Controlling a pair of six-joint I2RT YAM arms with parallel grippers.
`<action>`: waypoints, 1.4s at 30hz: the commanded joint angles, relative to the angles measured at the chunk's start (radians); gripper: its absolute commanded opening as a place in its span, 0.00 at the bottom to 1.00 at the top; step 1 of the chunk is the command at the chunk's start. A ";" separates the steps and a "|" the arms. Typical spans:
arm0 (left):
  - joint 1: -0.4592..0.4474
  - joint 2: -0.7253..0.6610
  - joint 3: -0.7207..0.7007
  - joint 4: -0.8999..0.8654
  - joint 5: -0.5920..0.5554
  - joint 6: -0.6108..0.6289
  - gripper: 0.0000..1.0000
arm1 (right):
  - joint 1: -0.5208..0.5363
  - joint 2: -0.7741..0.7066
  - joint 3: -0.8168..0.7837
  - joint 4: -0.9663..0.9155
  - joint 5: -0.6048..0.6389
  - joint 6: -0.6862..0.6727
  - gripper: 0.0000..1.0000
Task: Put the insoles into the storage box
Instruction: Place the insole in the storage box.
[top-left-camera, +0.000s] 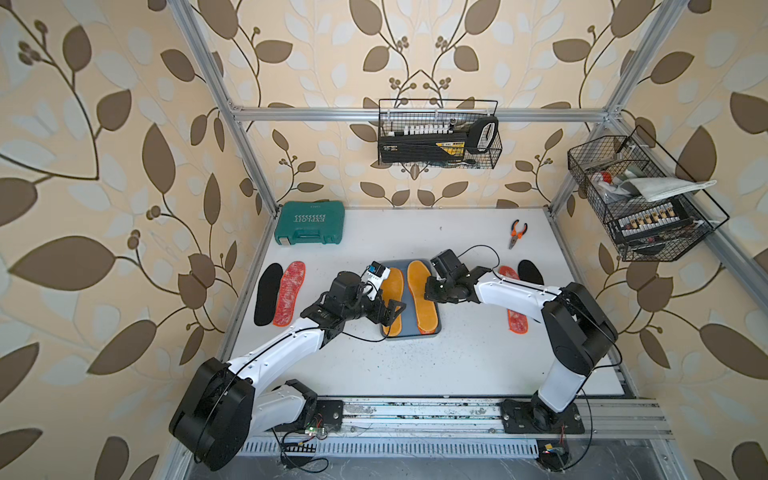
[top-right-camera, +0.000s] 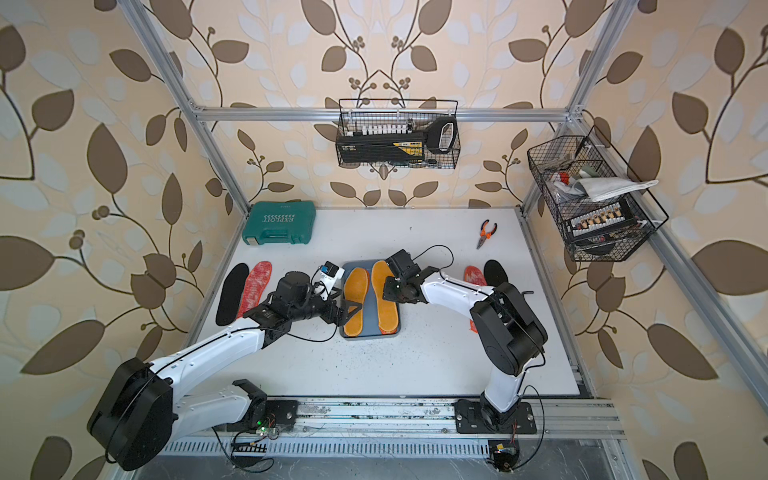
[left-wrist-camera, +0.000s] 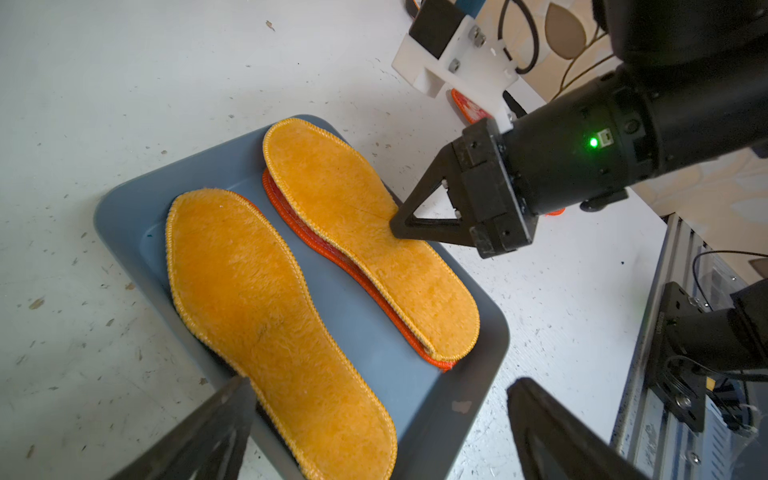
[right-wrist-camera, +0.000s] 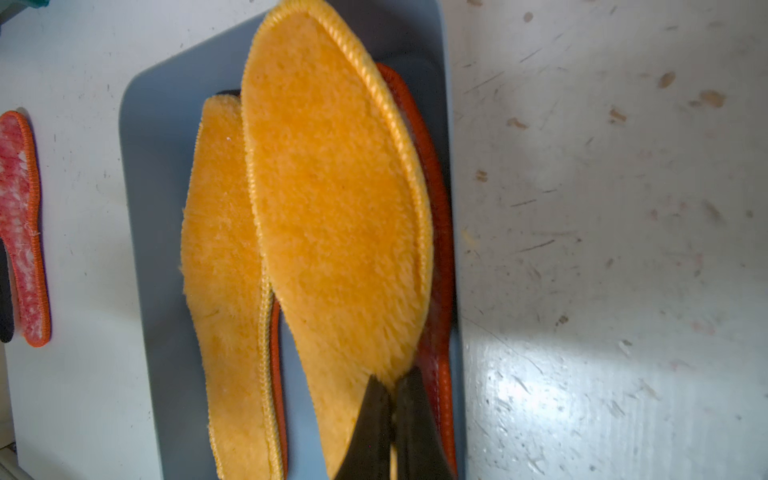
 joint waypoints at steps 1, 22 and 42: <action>-0.008 -0.001 0.018 0.009 -0.006 0.019 0.99 | 0.004 0.020 0.034 -0.032 0.035 -0.026 0.00; -0.007 -0.006 0.019 0.003 -0.010 0.019 0.99 | 0.012 0.010 0.051 -0.064 0.029 -0.047 0.18; -0.007 -0.010 0.017 0.006 -0.019 0.017 0.99 | 0.047 -0.016 0.121 -0.144 0.044 -0.263 0.27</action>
